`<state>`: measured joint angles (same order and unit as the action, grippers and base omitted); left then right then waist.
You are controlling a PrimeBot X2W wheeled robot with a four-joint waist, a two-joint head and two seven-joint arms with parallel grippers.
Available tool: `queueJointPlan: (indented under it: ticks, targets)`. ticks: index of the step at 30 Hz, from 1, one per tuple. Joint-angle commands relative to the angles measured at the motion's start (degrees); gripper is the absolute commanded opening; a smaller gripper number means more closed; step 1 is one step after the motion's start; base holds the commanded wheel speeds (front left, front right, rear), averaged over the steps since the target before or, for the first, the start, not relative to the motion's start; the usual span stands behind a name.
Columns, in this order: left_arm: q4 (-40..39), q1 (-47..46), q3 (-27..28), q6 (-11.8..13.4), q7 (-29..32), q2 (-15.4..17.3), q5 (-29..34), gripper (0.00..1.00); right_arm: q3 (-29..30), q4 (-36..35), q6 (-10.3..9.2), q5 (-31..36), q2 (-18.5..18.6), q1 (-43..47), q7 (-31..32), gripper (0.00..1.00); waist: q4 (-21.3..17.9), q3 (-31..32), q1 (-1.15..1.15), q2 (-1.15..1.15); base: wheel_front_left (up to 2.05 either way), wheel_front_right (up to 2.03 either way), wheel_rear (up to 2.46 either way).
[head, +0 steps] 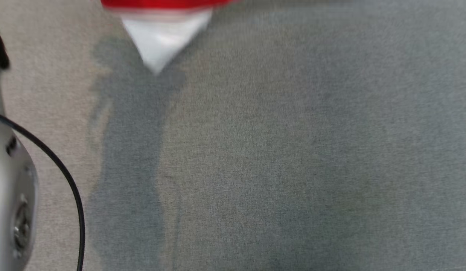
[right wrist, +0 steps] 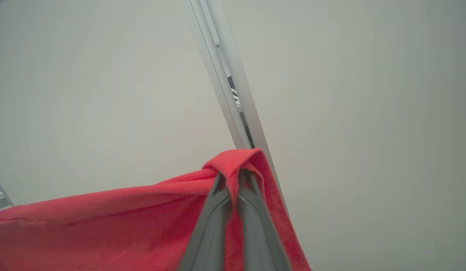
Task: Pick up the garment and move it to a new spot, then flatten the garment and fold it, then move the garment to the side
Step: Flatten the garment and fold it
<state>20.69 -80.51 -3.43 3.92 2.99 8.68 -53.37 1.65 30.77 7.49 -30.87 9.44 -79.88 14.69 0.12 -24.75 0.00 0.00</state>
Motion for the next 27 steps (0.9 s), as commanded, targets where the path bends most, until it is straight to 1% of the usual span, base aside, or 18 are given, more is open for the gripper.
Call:
queueJointPlan:
  ticks: [1,5,7,9,11,16,22,25,27]
  targets:
    - [3.18,-5.31,0.53,-1.65,-3.33,-0.11,0.84,0.0,0.89,2.63,0.0,0.44,0.03,-4.55,-5.42,0.0,-0.25,-6.72,0.0,0.0,0.0,0.0,0.0]
    - [8.51,-12.05,0.63,-5.95,-10.39,-1.47,1.78,0.0,1.13,8.06,-0.01,0.49,-0.06,-10.01,-16.27,0.0,0.41,-9.76,0.0,0.0,0.0,0.0,0.0]
    - [10.58,-13.88,0.05,-7.67,-13.24,-2.06,2.24,0.0,1.49,10.66,0.0,-0.9,-0.08,-11.6,-20.13,0.0,0.94,-11.15,0.0,0.0,0.0,0.0,0.0]
    - [12.79,-14.16,-1.11,-9.01,-14.8,-2.8,2.8,0.0,0.9,13.43,0.0,-2.4,0.19,-12.04,-22.46,0.0,1.54,-12.47,0.0,0.0,0.0,0.0,0.0]
    - [13.82,-13.92,-1.73,-9.48,-15.37,-3.11,3.08,0.0,0.2,14.65,0.0,-3.29,0.28,-11.94,-23.15,0.0,1.87,-13.03,0.0,0.0,0.0,0.0,0.0]
    - [18.09,-11.48,-4.45,-10.99,-17.29,-4.12,4.29,0.0,-6.61,18.01,0.0,-6.1,2.58,-9.43,-25.52,0.0,3.52,-15.7,0.0,0.0,0.0,0.0,0.0]
    - [20.3,-6.66,-8.17,-11.48,-18.13,-4.58,5.85,0.0,-13.34,20.5,0.0,-11.09,4.28,-3.84,-27.45,0.0,4.56,-16.38,0.0,0.0,0.0,0.0,0.0]
    - [20.05,-3.07,-10.97,-11.52,-18.15,-4.22,5.3,0.0,-16.0,21.06,0.0,-13.98,4.68,-0.36,-28.17,0.0,4.99,-15.59,0.0,0.0,0.0,0.0,0.0]
    - [19.47,-0.84,-13.65,-11.52,-18.16,-3.32,5.56,0.0,-18.03,21.2,0.0,-15.64,5.13,1.89,-28.43,0.0,5.24,-14.84,0.0,0.0,0.0,0.0,0.0]
